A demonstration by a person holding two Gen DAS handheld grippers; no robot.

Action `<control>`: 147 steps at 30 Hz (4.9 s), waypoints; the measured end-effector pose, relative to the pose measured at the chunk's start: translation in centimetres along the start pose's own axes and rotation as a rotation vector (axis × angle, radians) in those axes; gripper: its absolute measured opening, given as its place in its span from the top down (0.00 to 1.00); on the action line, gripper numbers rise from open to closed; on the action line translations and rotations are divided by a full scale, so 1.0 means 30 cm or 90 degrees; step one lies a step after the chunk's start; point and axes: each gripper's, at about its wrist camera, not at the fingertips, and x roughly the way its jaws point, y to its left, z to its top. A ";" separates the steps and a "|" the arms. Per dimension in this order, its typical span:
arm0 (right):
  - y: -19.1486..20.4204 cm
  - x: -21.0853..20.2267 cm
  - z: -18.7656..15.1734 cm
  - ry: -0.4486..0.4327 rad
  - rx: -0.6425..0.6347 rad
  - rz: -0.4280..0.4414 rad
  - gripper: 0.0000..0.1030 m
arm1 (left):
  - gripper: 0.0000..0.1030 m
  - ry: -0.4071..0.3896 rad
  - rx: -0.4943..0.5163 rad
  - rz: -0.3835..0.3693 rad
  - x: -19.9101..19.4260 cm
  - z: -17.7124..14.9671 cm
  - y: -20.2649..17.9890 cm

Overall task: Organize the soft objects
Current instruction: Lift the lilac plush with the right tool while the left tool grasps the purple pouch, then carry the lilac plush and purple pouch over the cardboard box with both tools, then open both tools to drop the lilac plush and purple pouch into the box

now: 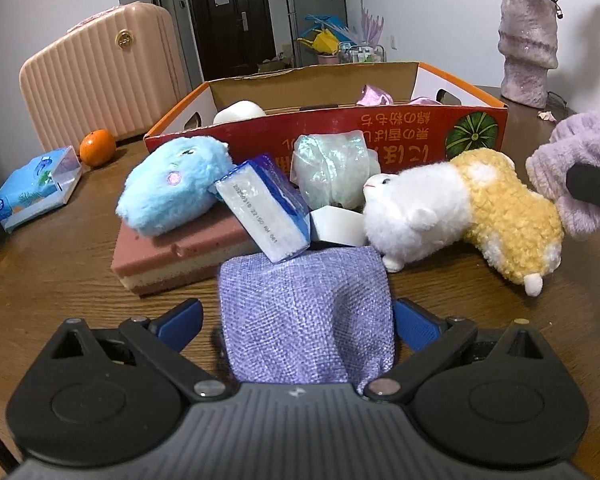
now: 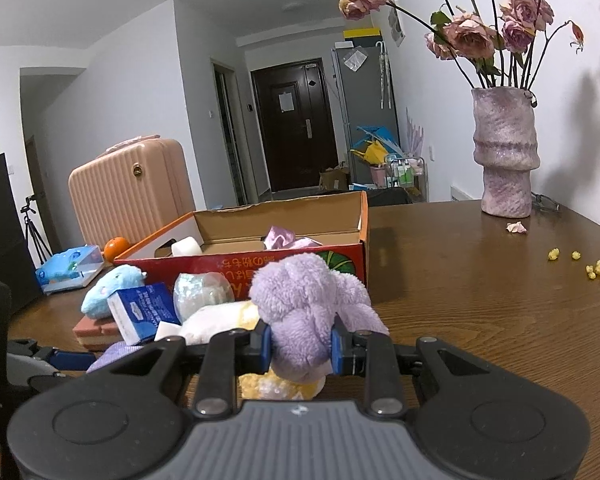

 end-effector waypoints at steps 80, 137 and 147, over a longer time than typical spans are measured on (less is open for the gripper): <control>0.130 0.139 0.238 -0.110 -0.051 0.014 0.74 | 0.62 -0.252 -0.088 -0.112 -0.213 0.303 0.151; 0.052 0.645 0.399 0.004 -0.098 -0.023 0.36 | 0.19 -0.195 -0.084 -0.040 0.265 0.588 0.142; 0.049 0.632 0.411 -0.012 -0.093 -0.042 0.00 | 0.00 -0.221 -0.100 -0.001 0.233 0.586 0.149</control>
